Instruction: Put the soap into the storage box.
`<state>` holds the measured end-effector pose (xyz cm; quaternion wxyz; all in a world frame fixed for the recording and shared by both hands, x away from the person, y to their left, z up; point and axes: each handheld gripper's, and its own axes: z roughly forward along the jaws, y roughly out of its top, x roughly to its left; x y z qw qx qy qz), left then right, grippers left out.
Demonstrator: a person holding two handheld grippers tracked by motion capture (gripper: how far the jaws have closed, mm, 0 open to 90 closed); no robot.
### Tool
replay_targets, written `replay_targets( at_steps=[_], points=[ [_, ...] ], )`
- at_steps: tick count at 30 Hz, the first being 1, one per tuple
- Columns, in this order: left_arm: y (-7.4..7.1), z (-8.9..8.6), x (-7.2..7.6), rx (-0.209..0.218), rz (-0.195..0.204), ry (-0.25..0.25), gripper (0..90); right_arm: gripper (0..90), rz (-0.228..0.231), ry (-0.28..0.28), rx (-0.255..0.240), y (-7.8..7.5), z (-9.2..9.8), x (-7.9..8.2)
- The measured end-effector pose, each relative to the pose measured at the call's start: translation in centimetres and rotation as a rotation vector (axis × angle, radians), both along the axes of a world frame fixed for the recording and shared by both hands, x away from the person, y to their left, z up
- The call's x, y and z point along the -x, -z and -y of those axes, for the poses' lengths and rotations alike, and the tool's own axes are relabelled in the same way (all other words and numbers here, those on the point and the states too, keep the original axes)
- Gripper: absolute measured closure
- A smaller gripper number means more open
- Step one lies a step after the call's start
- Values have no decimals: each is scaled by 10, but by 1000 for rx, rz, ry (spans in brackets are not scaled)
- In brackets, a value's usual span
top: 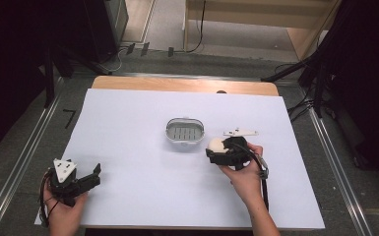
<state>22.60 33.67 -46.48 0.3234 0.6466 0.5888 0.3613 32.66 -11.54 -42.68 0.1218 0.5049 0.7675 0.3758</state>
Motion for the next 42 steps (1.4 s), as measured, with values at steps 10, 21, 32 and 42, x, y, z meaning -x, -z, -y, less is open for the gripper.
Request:
replay_targets(
  at_steps=[10,21,32,42],
  points=[
    [0,0,0,1,0,1,77,252,-3,-12,-2,-4,-9,-5],
    [0,0,0,3,-1,3,77,252,-5,-27,-2,-6,-18,-10],
    [0,0,0,4,0,2,77,252,-7,-41,3,-8,-29,-16],
    [0,0,0,5,-1,3,77,252,-2,-53,6,-15,-40,-23]
  ],
)
